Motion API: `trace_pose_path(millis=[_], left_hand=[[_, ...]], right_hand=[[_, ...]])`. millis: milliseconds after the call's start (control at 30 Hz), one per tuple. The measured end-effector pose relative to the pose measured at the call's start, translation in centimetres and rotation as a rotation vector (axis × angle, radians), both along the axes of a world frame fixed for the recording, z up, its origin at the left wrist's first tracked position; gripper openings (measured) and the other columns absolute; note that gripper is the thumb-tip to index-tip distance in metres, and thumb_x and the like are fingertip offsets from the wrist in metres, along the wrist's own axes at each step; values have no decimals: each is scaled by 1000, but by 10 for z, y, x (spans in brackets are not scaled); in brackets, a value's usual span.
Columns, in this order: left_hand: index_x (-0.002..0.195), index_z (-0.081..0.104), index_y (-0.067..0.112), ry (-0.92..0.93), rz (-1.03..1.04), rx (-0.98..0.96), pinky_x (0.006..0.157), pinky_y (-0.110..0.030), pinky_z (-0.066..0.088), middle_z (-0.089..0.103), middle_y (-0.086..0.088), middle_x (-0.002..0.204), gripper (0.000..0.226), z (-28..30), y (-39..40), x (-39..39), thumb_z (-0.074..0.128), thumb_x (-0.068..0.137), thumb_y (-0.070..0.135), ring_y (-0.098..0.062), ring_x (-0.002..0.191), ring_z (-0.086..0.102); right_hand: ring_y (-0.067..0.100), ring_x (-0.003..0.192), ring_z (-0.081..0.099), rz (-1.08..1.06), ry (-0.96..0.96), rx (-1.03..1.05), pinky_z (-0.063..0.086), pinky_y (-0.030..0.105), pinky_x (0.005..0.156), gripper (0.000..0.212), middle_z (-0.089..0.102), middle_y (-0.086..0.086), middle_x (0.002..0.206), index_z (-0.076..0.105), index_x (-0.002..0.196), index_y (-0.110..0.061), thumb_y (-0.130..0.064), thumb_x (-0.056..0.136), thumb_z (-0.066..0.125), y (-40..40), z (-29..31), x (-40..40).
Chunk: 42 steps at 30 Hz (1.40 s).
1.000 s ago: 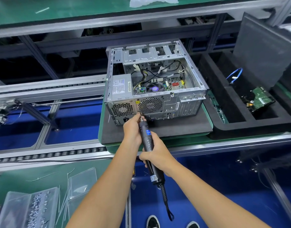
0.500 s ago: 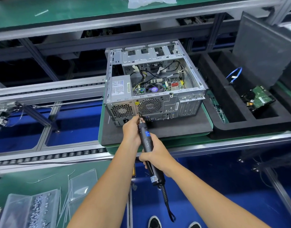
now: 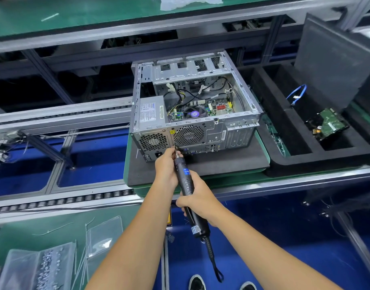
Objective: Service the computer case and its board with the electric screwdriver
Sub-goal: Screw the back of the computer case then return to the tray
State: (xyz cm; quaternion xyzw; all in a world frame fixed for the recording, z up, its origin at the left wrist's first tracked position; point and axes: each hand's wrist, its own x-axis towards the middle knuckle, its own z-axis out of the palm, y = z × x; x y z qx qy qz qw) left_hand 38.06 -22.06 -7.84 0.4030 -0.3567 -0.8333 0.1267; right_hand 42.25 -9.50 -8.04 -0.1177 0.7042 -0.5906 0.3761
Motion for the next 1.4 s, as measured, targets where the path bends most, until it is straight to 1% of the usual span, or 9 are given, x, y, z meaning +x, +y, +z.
trace_pose_path(millis=[333,500,567,633,733,900,1033,1300,1400], left_hand=[[71,56,12,-42,-1,-13,43,-18,43,56,0,57,19,-5,6,5,57,90,13,-10,47,51],[74,55,10,-1,3,19,46,-17,43,55,-1,62,17,-4,6,4,52,90,11,-11,50,51],[75,55,10,38,2,25,47,-18,43,54,-1,64,16,-4,6,4,51,90,11,-11,51,51],[76,58,11,37,-9,-4,47,-17,44,56,2,60,14,-5,6,4,56,90,13,-9,48,51],[80,60,11,-19,-11,-56,47,-19,45,58,2,59,6,-8,5,4,63,86,11,-9,47,52],[78,56,8,-22,30,-114,48,-21,46,57,-3,59,9,-13,4,1,61,85,4,-11,48,53],[75,57,8,-25,64,-174,51,-23,47,60,0,53,11,-17,9,-2,61,84,4,-10,47,56],[76,57,8,21,110,-106,48,-21,47,60,-1,52,10,-17,9,-5,60,83,2,-11,47,55],[78,58,8,38,89,-84,49,-21,48,60,-1,54,7,-16,9,-4,60,83,3,-11,49,55]], right_hand=[[19,71,58,11,-15,21,55,31,63,77,55,6,94,37,133,-31,3,72,68,7,-1,3],[22,76,59,24,13,40,56,34,65,74,56,8,97,37,127,-35,0,72,70,8,0,0],[22,76,58,26,19,49,56,36,67,75,56,8,96,37,130,-33,0,71,70,9,0,0],[22,75,58,27,15,52,56,36,66,77,56,9,97,37,134,-29,0,71,70,9,0,0],[21,73,58,34,13,52,56,36,67,76,56,9,96,37,134,-29,0,72,70,9,-1,-1],[24,78,59,42,16,67,57,41,72,77,55,11,101,36,136,-27,0,73,71,11,-3,0],[23,76,59,36,15,69,57,37,68,80,54,9,98,35,140,-24,1,73,71,12,-3,0],[21,75,59,49,70,103,56,32,65,82,55,7,97,35,141,-25,1,72,71,13,2,-3],[21,76,59,45,74,106,56,36,68,81,55,8,98,35,140,-26,0,72,72,13,2,-3]])
